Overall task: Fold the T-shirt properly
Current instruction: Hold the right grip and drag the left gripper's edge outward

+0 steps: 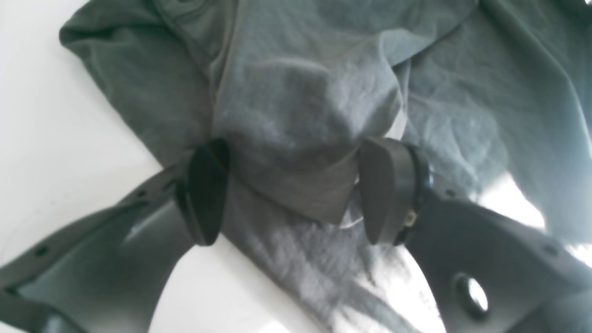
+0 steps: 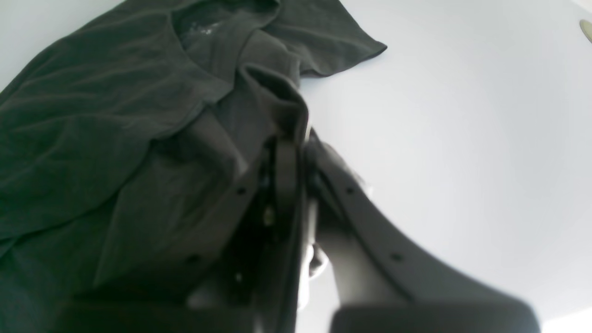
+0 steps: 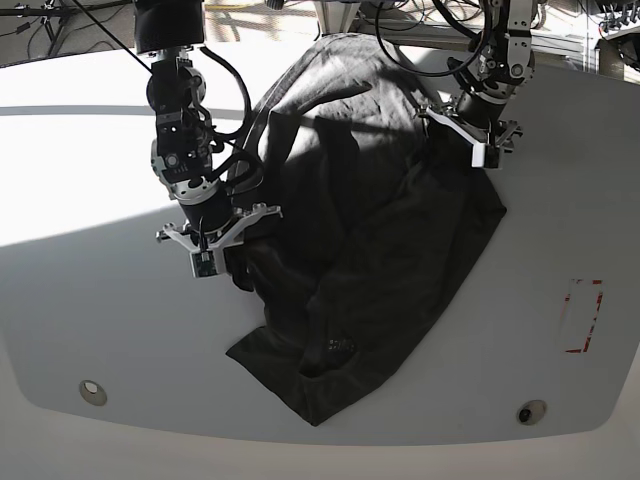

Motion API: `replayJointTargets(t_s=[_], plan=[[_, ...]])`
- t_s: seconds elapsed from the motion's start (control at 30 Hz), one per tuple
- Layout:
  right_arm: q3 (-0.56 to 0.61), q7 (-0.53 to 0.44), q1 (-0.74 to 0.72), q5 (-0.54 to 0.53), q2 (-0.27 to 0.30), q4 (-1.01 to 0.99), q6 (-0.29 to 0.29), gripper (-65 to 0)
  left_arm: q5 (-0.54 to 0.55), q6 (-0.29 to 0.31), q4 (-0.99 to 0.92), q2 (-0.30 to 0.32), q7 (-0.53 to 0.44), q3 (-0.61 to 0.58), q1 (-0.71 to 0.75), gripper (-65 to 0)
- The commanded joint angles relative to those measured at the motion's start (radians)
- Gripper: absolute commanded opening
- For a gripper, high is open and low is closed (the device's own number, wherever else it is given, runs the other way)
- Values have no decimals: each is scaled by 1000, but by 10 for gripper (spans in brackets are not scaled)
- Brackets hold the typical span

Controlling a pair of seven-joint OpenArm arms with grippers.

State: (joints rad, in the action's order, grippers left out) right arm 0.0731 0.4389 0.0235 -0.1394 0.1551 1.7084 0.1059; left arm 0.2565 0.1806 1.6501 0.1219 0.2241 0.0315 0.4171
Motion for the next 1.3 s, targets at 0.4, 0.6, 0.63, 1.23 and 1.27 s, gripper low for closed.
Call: replayJointTargets(t_s=[0.4,0.6,0.63,1.23,1.27], plan=[[-5,-22,-11,-6,6,22,8,-650,5,6,-3,-4,2,-8,-14,-337],[-6,-23,-14,-6,6,25,11,-650,6,10,-14,-9,38,-3,-38,-585],[-6,-24,-15,-7,6,26,12,-650,6,12,-15,-11,46,-3,-52,-637],[-10,-21,-29,-9,9,25,9,-650,3,5,4,-10,67,14,-198,-645],[-10,-21,-29,-9,10,26,9,-650,4,5,10,-9,70,20,-196,-646]])
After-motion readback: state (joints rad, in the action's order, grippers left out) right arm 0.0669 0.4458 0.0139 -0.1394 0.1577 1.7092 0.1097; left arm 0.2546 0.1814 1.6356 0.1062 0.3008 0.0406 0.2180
